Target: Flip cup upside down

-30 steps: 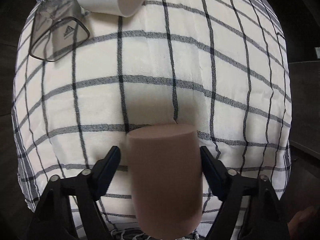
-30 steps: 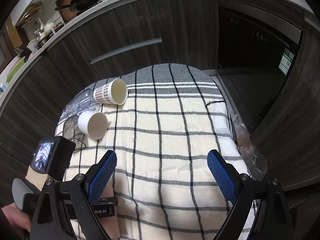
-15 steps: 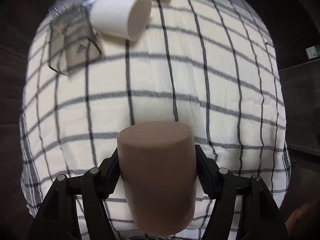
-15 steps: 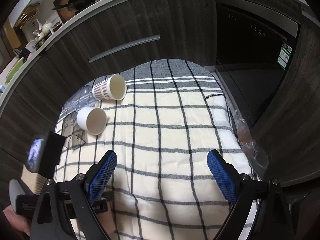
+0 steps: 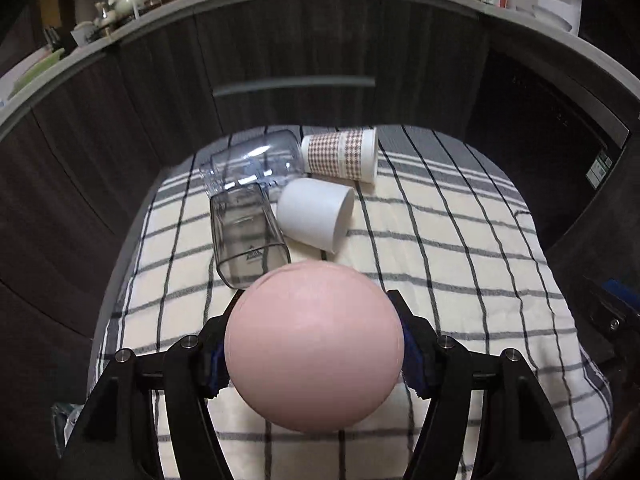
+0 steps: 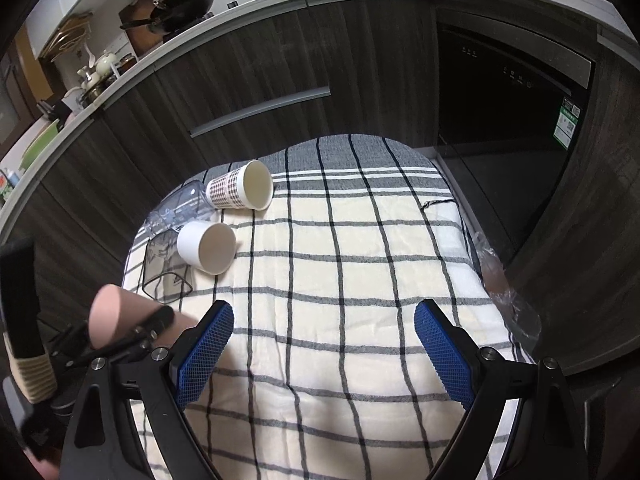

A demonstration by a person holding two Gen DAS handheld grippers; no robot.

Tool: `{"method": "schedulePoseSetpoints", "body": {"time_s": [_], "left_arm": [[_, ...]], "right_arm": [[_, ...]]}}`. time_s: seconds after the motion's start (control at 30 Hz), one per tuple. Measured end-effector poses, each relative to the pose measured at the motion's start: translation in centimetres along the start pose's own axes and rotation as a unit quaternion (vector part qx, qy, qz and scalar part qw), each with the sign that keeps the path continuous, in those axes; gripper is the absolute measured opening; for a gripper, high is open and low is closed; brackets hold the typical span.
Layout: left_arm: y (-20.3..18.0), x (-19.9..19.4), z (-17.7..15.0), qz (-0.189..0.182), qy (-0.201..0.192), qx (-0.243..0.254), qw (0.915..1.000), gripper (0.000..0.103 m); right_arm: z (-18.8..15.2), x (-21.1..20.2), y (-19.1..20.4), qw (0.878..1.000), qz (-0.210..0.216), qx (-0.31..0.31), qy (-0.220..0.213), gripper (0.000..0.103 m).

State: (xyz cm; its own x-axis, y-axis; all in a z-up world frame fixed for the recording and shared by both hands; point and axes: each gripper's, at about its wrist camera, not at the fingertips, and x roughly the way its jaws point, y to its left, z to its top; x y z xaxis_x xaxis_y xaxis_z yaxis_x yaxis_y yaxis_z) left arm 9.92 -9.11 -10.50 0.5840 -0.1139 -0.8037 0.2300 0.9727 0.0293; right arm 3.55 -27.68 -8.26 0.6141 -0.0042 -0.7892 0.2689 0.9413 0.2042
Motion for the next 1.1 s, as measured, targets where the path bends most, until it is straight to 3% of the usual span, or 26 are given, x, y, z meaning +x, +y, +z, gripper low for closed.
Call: {"method": "schedulePoseSetpoints", "body": {"time_s": [0.2,0.53,0.77,0.93,1.0,1.07,1.1], "left_arm": [[0.7,1.3,-0.4,0.003,0.006,-0.011,0.9999,0.066],[0.9,2.4,-0.3,0.024,0.088,-0.014,0.9957,0.066],[0.6,4.2,-1.0,0.022,0.113,-0.009,0.9933,0.066],[0.4,4.2,-1.1,0.03,0.106,0.002,0.9939,0.066],[0.1,3.9,-0.9,0.039,0.098,0.012,0.9943,0.072],[0.0,3.4,-0.7,0.05,0.085,0.021,0.9949,0.086],[-0.1,3.0,-0.6,0.055,0.076,0.025,0.9953,0.086]], "right_arm": [[-0.8,0.3,0.6,1.0,-0.005,-0.007,0.006,0.092],[-0.9,0.4,0.8,1.0,0.003,-0.001,0.008,0.092],[-1.2,0.9,0.9,1.0,0.003,0.001,0.016,0.092],[-1.1,1.1,0.5,1.0,-0.002,0.002,0.017,0.092],[-1.1,1.3,0.5,1.0,-0.002,0.004,0.019,0.092],[-1.1,1.3,0.5,1.0,-0.001,0.003,0.021,0.092],[-1.1,1.2,0.6,1.0,-0.002,0.001,0.02,0.092]]}}
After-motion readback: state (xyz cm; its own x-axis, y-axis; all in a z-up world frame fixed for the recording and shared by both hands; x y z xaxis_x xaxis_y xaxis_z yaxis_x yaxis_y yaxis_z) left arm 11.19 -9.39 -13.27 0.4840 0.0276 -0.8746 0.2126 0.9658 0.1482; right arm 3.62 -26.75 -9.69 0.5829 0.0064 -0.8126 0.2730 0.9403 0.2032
